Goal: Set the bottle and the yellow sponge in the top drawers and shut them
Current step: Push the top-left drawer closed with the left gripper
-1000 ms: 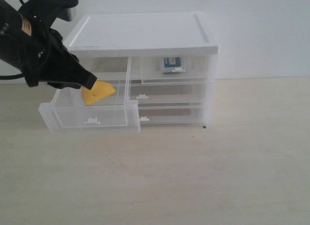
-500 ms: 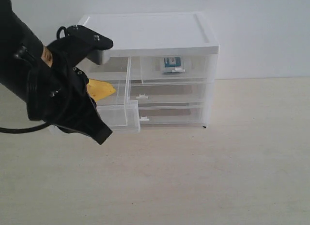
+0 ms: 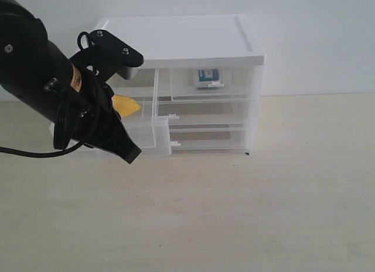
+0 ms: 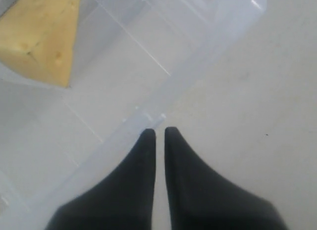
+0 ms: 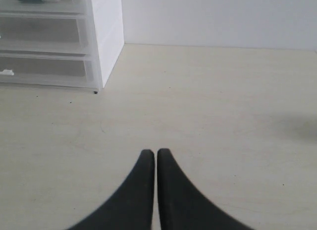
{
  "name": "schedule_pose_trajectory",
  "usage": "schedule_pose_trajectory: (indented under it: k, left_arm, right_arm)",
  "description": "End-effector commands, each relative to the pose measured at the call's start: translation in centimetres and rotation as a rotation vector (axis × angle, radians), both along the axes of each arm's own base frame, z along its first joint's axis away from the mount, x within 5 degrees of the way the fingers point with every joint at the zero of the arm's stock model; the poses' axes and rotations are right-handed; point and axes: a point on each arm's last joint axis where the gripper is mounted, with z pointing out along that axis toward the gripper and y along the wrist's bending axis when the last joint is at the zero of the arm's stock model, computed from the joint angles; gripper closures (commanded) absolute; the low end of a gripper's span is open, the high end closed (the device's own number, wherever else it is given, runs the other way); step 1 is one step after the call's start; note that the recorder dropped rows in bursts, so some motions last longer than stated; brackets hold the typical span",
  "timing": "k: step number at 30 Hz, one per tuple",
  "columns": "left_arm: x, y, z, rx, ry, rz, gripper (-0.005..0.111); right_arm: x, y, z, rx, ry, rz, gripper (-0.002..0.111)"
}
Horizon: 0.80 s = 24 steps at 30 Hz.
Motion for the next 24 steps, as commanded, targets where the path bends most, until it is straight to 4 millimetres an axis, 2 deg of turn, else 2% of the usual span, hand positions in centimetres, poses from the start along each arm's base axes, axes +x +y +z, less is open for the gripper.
schedule_pose_trajectory:
  k: [1,7,12,18,22,24]
  left_arm:
    - [0.6,-0.1,-0.2,0.021,-0.054,-0.004,0.103]
    - [1.8,-0.3,-0.3,0.035,-0.160,-0.004,0.103]
    - [2.9,-0.7,-1.3,0.038,-0.197,-0.023,0.103]
    - [5.3,1.1,-1.7,-0.007,-0.261,0.050,0.103]
    - [6.4,1.6,-1.2,-0.084,-0.326,0.038,0.103]
    - [6.9,1.6,-1.7,-0.105,-0.333,0.034,0.103]
  right_arm:
    - [0.0,-0.1,0.1,-0.005,-0.013,-0.007,0.108]
    - [0.0,-0.1,0.1,-0.005,-0.013,-0.007,0.108]
    - [0.0,-0.1,0.1,-0.005,-0.013,-0.007,0.108]
    - [0.0,-0.1,0.1,-0.005,-0.013,-0.007,0.108]
    - [0.0,-0.1,0.1,-0.005,-0.013,-0.007,0.108]
    - [0.0,-0.1,0.1,-0.005,-0.013,-0.007,0.108]
